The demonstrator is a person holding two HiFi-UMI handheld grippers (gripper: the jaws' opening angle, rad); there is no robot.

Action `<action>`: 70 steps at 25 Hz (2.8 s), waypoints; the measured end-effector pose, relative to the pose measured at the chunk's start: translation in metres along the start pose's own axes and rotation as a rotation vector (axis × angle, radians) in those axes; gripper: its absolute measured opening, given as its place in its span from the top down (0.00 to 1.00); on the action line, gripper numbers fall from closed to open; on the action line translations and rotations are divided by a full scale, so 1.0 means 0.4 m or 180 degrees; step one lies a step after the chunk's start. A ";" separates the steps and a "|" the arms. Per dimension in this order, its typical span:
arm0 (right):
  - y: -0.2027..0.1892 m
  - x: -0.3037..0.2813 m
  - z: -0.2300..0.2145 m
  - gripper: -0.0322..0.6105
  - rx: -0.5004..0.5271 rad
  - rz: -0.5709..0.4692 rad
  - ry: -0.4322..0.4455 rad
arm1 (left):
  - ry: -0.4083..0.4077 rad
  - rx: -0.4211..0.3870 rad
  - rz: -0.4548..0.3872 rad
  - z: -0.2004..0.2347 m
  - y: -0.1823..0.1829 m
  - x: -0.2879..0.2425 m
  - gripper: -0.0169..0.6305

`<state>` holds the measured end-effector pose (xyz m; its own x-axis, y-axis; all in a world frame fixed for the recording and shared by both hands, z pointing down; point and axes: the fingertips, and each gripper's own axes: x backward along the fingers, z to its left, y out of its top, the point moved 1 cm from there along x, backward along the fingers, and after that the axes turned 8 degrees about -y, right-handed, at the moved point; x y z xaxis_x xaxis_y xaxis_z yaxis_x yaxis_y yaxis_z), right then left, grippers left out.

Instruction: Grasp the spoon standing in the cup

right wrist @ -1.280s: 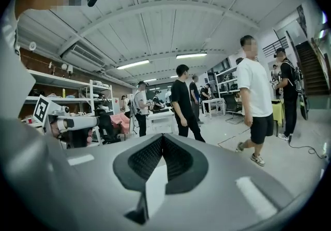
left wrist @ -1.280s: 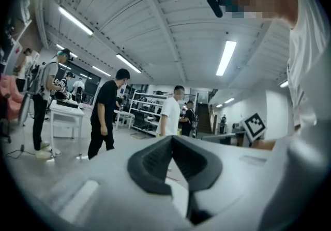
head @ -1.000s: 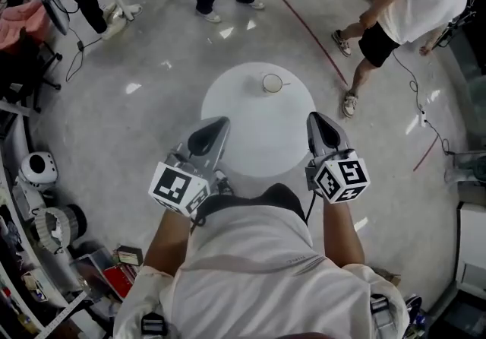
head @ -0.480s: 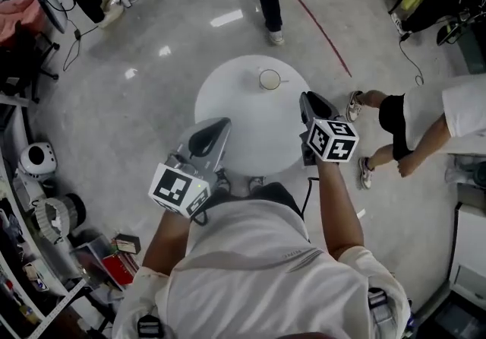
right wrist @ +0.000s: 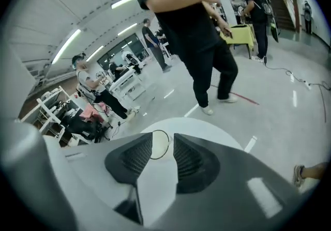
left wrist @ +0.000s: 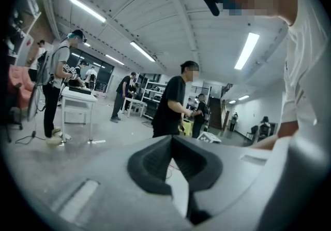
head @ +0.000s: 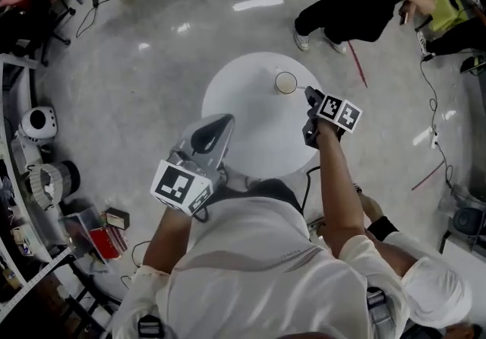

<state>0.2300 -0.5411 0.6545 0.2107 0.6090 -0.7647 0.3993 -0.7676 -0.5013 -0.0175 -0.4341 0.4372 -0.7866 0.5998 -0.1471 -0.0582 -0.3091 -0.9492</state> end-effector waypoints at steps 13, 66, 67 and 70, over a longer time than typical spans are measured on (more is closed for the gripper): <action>-0.054 -0.154 -0.007 0.85 -0.0389 0.0397 -0.0048 | 0.0141 0.0103 0.0012 0.081 -0.014 0.010 0.97; 0.041 0.846 0.273 0.93 0.1162 -0.2342 0.0614 | -0.0769 -0.0646 -0.0416 -0.233 0.238 0.045 0.97; 0.040 0.847 0.274 0.93 0.1170 -0.2340 0.0620 | -0.0764 -0.0647 -0.0425 -0.233 0.239 0.048 0.97; 0.041 0.840 0.279 0.93 0.1178 -0.2331 0.0633 | -0.0754 -0.0645 -0.0439 -0.229 0.240 0.049 0.97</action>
<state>0.2078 -0.3714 0.3440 0.1794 0.9756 -0.1268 0.1853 -0.1601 -0.9696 0.0179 -0.3842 0.3177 -0.9021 0.4303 0.0325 -0.0692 -0.0698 -0.9952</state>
